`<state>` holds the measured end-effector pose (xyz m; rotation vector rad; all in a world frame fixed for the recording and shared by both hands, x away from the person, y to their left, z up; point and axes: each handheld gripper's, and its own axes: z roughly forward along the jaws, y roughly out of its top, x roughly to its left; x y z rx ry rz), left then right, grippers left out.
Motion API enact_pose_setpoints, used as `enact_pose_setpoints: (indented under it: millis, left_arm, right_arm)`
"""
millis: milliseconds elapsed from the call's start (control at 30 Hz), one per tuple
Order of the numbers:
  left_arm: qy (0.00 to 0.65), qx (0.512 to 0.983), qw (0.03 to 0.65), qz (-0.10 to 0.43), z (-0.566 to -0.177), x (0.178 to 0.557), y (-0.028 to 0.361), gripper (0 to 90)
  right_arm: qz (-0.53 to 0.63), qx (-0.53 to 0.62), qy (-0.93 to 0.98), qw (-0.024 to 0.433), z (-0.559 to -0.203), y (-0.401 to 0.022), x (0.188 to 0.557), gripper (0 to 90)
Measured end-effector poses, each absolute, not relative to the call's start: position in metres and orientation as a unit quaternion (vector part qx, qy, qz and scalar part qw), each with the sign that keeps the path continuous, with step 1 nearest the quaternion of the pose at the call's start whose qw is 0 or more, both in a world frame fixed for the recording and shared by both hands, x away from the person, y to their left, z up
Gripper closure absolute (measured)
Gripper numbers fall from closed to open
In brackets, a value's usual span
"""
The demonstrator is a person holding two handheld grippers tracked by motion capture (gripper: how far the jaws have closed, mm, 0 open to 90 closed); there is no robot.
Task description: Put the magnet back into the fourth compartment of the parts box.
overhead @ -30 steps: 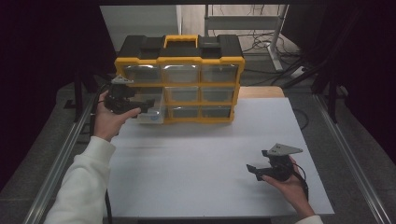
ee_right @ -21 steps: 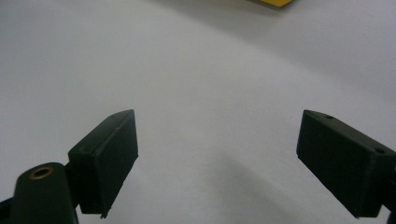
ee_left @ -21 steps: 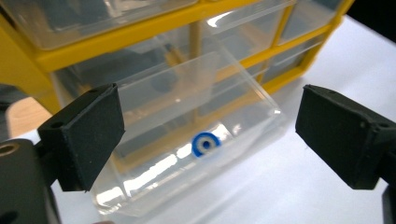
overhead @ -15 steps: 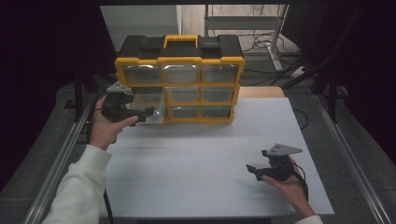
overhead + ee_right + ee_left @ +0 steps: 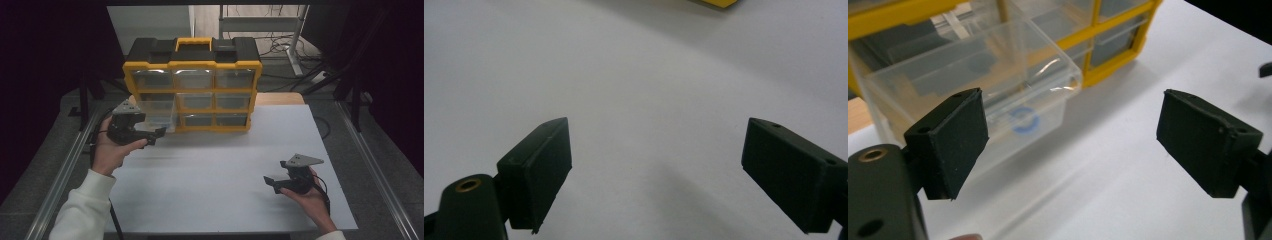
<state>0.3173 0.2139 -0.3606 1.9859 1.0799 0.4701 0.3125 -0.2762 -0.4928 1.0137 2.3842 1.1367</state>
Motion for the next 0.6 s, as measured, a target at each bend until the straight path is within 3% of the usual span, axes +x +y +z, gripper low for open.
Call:
enact_pose_setpoints:
  millis: [600]
  left_arm:
    - [0.429,0.793,0.399,0.168,-0.382,0.297,0.21,17.7]
  right_arm:
    - [0.397,0.351,0.833,0.159,-0.493,-0.276,0.312,12.9]
